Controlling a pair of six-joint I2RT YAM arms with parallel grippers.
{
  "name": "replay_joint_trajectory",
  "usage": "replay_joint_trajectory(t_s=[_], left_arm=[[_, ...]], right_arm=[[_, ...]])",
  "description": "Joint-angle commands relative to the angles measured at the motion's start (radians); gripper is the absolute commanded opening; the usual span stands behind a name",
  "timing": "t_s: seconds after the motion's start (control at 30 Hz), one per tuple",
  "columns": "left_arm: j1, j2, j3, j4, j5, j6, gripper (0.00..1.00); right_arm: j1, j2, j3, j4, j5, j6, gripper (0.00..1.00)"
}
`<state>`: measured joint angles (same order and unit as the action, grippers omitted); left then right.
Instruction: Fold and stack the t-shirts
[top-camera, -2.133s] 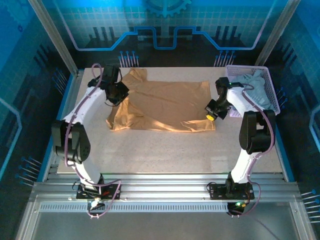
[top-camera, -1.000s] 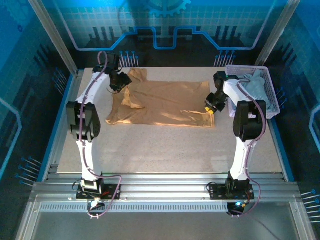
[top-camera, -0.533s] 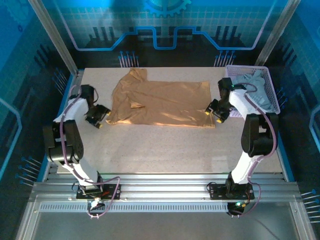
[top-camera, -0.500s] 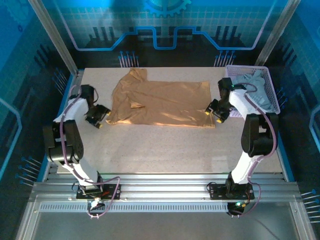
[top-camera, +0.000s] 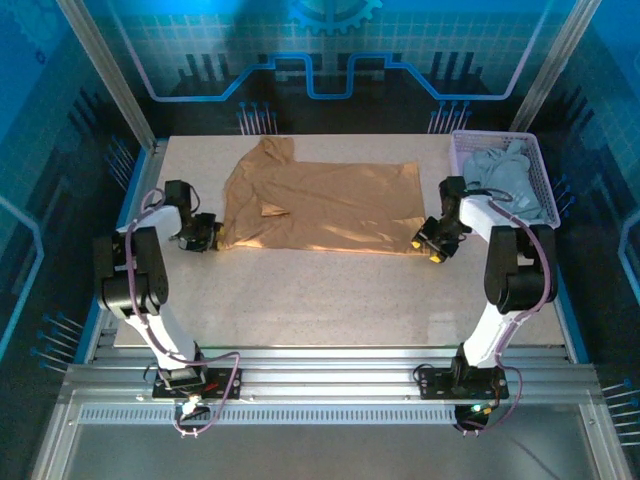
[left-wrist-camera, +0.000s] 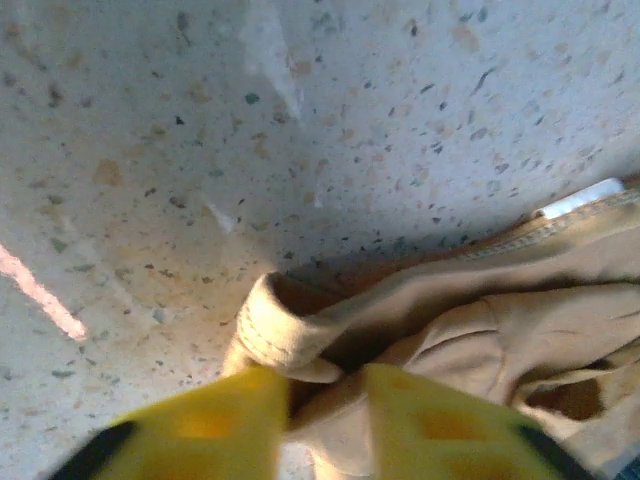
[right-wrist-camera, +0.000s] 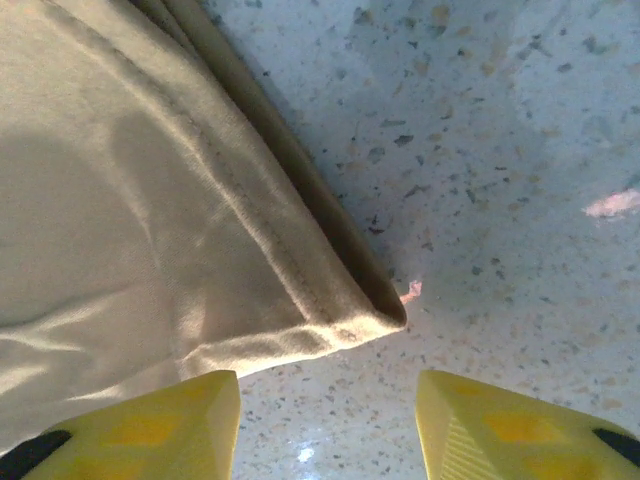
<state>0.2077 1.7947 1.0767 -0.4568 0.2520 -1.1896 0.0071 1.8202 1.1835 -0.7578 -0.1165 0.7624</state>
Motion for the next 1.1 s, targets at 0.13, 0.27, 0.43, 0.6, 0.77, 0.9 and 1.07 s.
replay_joint_trajectory(t_s=[0.13,0.27,0.43,0.6,0.77,0.9,1.07], left_arm=[[0.004,0.013,0.048,-0.060,-0.064,0.015,0.00],[0.025,-0.012,0.057,-0.114,-0.104,0.061,0.00],[0.057,-0.036,0.054,-0.181,-0.132,0.131,0.00],[0.062,-0.060,0.041,-0.236,-0.143,0.183,0.00],[0.062,-0.108,0.042,-0.347,-0.206,0.266,0.00],[0.056,-0.145,0.030,-0.421,-0.228,0.325,0.00],[0.014,-0.158,-0.044,-0.445,-0.234,0.338,0.00]], right_arm=[[0.003,0.102,0.069,-0.007,0.016,0.033,0.28],[0.016,0.144,0.131,-0.071,0.076,0.019,0.02],[0.031,0.142,0.148,-0.139,0.133,-0.010,0.00],[0.047,0.077,0.090,-0.172,0.157,-0.035,0.00],[0.054,-0.023,0.010,-0.211,0.210,-0.047,0.00],[0.065,-0.082,-0.031,-0.244,0.218,-0.066,0.00],[0.077,-0.101,-0.076,-0.246,0.224,-0.068,0.00]])
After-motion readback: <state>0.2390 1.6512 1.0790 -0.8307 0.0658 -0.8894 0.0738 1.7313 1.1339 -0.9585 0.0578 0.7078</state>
